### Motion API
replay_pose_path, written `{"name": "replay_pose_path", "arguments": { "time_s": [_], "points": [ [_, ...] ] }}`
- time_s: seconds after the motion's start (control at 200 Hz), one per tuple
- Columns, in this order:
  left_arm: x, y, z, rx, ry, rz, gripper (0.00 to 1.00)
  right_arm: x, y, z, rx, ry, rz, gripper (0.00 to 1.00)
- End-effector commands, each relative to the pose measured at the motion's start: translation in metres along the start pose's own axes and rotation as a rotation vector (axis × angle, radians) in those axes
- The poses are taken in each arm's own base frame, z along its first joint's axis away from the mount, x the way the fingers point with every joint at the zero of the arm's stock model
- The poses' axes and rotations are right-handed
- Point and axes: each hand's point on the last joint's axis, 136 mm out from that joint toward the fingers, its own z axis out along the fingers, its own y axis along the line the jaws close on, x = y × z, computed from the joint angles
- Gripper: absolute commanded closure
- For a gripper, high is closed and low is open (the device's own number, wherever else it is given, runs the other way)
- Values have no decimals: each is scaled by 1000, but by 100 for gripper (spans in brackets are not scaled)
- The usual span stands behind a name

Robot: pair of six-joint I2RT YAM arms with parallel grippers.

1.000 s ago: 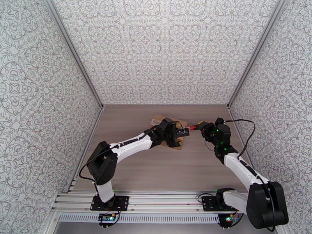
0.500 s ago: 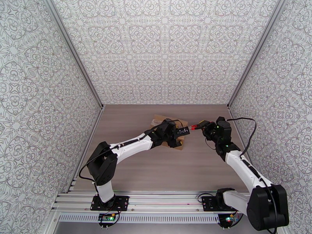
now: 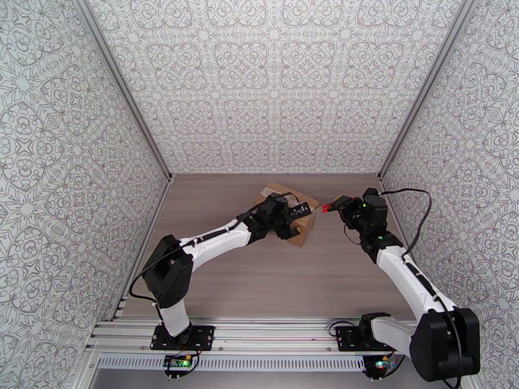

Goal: Unpack the express box

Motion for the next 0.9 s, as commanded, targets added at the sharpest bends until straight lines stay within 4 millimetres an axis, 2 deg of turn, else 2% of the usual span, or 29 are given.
{"name": "replay_pose_path", "arguments": {
  "time_s": [0.0, 0.16, 0.345, 0.495, 0.725, 0.895],
  "points": [
    [-14, 12, -4, -29, -43, -12, 16, -4, 16, 0, -50, 4, 1, 100],
    [-19, 13, -1, -28, -49, 4, 16, -2, 12, -10, -9, 13, -6, 100],
    [-20, 12, 1, -27, -49, 4, 16, -1, -8, -18, 29, -33, 29, 100],
    [-20, 8, 2, -20, -46, 15, 16, -11, -3, -25, -9, -102, 25, 100],
    [-20, 1, 5, -8, -43, 26, 16, -19, 10, -19, -82, -140, 40, 100],
    [-23, 1, 7, -5, -50, 26, 16, -13, 10, -11, -70, -104, 25, 100]
  ]
}}
